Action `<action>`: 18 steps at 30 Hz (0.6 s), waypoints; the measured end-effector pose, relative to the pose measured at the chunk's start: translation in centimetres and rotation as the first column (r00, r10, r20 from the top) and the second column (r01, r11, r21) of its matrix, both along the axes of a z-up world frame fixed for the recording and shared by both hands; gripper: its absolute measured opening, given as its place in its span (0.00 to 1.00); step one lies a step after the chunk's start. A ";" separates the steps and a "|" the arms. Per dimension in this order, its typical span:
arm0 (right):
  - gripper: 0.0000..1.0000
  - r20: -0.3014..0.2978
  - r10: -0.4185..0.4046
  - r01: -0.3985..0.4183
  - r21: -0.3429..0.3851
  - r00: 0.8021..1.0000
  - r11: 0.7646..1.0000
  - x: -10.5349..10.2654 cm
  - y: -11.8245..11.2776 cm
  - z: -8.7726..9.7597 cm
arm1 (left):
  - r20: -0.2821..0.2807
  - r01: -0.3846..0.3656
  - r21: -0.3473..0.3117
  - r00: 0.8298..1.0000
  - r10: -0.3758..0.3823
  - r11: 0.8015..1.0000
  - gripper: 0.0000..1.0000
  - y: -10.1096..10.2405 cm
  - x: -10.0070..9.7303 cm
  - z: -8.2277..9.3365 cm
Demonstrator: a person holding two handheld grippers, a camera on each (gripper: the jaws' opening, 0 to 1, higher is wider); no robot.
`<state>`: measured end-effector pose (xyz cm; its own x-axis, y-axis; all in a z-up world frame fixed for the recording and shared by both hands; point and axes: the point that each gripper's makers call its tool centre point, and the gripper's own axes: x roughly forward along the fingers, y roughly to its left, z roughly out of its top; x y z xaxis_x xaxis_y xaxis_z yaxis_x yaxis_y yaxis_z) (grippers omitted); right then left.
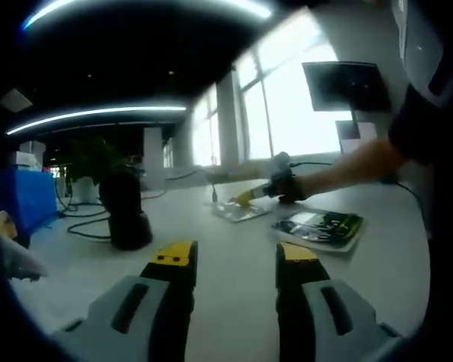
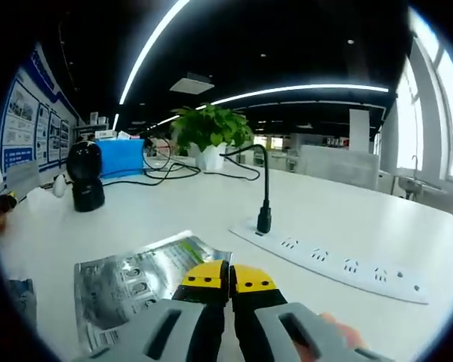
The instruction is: Clip sheet goods on table flip sheet goods clip sheet goods scan sheet goods put sheet goods back to table
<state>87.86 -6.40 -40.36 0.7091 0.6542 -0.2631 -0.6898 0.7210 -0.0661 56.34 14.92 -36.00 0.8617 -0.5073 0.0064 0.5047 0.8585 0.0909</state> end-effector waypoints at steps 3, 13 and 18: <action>0.03 -0.022 -0.040 0.041 0.085 0.999 0.996 0.7 -0.5 0.9 | 0.000 -0.004 -0.006 1.000 0.004 1.000 0.33 0.1 0.0 0.1; 0.17 -0.005 -0.139 0.137 0.170 0.990 0.976 0.4 -2.5 2.8 | 0.007 0.012 -0.005 1.000 -0.012 1.000 0.33 -0.2 -0.2 0.2; 0.23 0.038 -0.091 0.085 0.141 0.995 0.986 -1.5 -0.8 4.2 | 0.007 0.022 -0.004 1.000 -0.022 1.000 0.33 -0.3 -0.3 0.1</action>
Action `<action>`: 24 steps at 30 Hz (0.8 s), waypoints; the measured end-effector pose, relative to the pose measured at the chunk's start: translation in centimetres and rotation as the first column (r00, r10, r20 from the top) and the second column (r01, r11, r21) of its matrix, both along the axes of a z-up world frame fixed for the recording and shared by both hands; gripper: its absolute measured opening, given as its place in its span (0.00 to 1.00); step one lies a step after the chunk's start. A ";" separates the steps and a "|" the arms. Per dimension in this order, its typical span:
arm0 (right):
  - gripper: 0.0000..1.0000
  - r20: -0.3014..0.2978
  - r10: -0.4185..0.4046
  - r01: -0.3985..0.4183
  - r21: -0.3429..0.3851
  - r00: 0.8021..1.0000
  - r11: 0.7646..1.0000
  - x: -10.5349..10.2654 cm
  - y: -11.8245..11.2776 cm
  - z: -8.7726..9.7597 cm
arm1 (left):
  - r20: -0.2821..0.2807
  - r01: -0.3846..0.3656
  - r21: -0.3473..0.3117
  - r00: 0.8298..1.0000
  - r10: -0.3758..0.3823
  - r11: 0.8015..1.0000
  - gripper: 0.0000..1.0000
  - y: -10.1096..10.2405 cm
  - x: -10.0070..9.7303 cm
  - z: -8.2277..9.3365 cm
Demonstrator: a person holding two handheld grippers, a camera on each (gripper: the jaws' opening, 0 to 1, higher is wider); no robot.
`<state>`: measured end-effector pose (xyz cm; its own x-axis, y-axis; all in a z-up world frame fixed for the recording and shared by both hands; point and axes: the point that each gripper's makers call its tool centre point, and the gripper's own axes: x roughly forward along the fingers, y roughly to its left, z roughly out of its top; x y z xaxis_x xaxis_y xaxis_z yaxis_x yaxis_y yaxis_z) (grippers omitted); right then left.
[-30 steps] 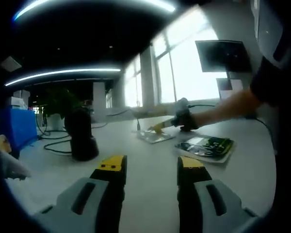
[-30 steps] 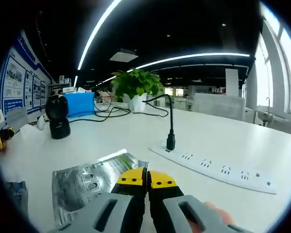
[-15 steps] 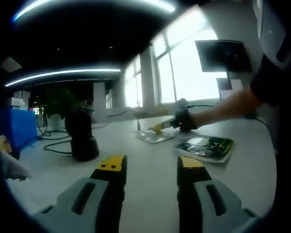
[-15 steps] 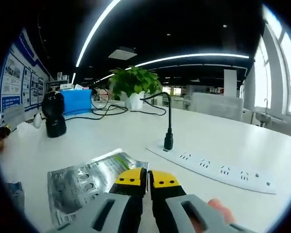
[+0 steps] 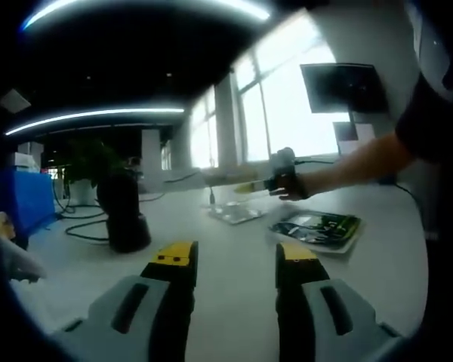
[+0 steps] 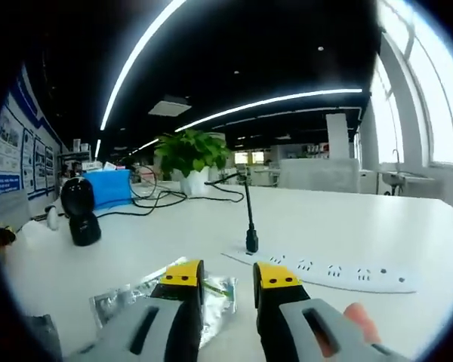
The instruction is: Clip sheet goods on table flip sheet goods clip sheet goods scan sheet goods put sheet goods back to table
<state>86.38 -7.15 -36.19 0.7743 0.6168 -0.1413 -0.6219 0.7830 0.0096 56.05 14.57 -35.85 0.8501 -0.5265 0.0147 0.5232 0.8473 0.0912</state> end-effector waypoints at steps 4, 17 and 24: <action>0.27 0.017 0.041 -0.041 -0.017 0.999 0.999 -1.1 1.4 1.2 | 0.005 -0.003 -0.001 1.000 0.003 1.000 0.33 0.1 -0.1 0.1; 0.48 -0.043 0.140 -0.147 -0.243 0.989 0.959 -2.5 4.7 -2.9 | 0.006 0.013 -0.007 1.000 -0.013 1.000 0.33 0.1 -0.1 0.1; 0.57 -0.098 0.131 -0.150 -0.228 0.987 0.962 -2.5 4.9 -3.9 | 0.016 0.021 -0.004 1.000 -0.021 1.000 0.33 -0.1 -0.3 0.3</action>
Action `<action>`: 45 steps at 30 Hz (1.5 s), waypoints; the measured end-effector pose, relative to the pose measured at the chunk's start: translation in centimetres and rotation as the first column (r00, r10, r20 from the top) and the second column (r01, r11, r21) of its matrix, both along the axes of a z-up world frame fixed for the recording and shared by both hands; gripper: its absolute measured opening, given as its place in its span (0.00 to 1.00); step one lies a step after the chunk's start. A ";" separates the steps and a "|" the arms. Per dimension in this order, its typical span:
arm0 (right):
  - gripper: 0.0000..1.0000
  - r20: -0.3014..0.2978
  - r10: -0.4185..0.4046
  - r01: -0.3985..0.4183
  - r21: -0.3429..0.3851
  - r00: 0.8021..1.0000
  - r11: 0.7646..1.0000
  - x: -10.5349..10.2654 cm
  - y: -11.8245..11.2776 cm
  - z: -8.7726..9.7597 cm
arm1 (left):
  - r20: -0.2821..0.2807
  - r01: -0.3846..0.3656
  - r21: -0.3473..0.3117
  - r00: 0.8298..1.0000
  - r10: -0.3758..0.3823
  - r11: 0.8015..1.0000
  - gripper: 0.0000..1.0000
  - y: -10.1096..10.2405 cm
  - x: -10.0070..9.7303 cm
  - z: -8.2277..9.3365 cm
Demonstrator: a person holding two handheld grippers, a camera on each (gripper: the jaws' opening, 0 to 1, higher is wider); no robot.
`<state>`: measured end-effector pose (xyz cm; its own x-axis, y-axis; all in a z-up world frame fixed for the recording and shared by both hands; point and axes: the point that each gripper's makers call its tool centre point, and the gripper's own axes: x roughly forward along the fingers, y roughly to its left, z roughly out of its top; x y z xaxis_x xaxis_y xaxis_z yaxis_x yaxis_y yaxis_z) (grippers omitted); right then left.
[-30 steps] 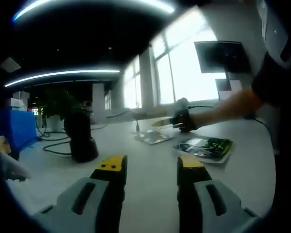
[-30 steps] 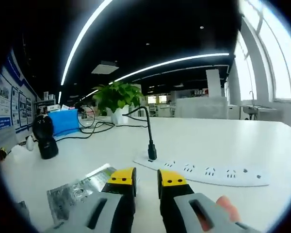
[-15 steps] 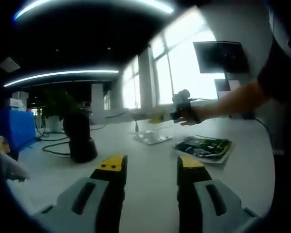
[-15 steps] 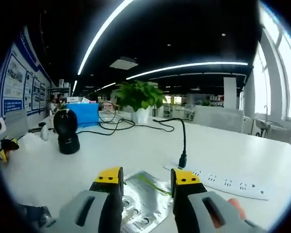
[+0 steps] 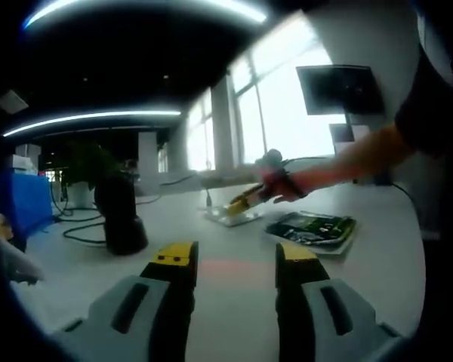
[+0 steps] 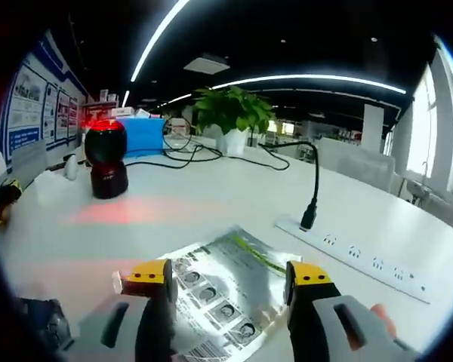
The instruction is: Clip sheet goods on table flip sheet goods clip sheet goods scan sheet goods put sheet goods back to table
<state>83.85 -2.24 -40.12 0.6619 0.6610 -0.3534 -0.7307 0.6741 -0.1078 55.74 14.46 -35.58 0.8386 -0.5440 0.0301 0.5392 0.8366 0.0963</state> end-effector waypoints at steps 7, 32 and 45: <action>0.60 -0.047 -0.017 0.019 0.041 0.999 0.999 0.3 -0.2 -0.2 | 0.008 0.009 0.008 1.000 -0.009 1.000 0.33 -0.3 -0.2 0.1; 0.64 -0.121 -0.031 0.034 0.022 0.992 0.999 -0.4 -0.3 -2.3 | 0.016 0.014 0.029 1.000 -0.014 0.999 0.33 -0.6 -0.4 -0.1; 0.69 -0.091 0.004 -0.002 0.023 0.996 1.000 -0.7 0.7 -0.5 | 0.015 0.012 0.023 1.000 -0.012 1.000 0.33 -0.5 -0.3 0.0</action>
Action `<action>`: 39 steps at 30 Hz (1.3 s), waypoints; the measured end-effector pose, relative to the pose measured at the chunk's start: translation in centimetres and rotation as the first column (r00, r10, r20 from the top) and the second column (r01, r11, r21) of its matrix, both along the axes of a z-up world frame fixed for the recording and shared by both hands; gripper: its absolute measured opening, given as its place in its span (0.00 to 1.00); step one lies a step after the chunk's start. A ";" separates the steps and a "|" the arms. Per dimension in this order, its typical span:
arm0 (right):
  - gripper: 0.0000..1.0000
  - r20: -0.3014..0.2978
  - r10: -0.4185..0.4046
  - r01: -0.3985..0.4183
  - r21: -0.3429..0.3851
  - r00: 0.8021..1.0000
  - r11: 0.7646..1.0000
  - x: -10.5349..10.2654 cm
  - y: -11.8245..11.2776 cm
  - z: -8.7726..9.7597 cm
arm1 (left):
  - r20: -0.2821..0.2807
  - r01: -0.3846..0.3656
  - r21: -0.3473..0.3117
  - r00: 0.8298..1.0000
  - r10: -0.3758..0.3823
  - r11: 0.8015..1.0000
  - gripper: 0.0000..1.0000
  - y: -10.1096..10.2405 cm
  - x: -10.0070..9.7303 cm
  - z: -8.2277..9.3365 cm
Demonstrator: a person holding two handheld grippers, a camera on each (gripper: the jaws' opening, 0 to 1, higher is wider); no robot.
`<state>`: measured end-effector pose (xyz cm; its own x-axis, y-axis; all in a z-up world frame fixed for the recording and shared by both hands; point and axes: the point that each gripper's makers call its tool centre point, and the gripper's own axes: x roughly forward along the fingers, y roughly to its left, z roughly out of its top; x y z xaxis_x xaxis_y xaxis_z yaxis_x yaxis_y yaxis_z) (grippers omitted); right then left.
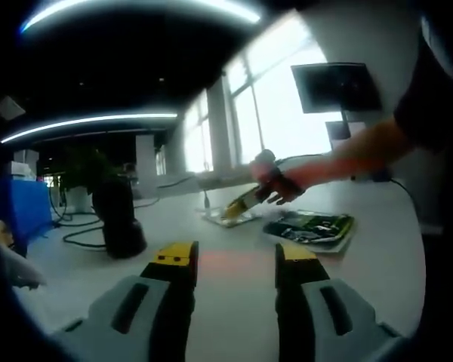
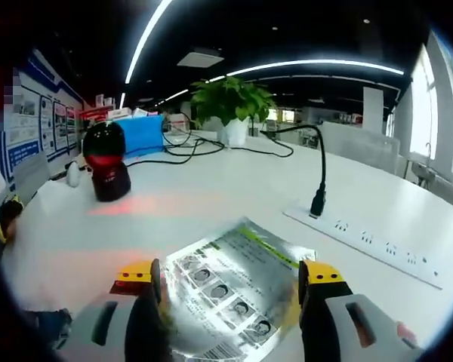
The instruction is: Clip sheet goods on table flip sheet goods clip sheet goods scan sheet goods put sheet goods back to table
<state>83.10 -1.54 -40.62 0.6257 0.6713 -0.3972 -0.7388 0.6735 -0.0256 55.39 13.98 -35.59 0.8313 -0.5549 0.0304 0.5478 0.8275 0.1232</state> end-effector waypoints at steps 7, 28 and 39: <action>0.69 0.005 -0.005 0.005 0.055 1.000 0.998 -1.3 0.2 2.5 | 0.001 -0.002 -0.014 1.000 0.002 1.000 0.33 0.1 0.1 0.2; 0.60 0.182 -0.082 0.051 0.170 0.980 0.984 -6.6 -2.8 9.4 | -0.020 -0.031 -0.029 0.999 0.030 0.999 0.34 0.7 0.3 0.1; 0.53 0.206 -0.110 0.080 0.149 0.972 0.986 -7.9 -4.3 10.0 | 0.011 -0.025 -0.008 1.000 0.025 1.000 0.36 0.5 -0.1 0.3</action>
<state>75.15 -5.83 -30.66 0.7494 0.6436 -0.1554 -0.6586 0.7486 -0.0761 55.31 14.48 -35.24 0.8446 -0.5336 0.0438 0.5256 0.8419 0.1226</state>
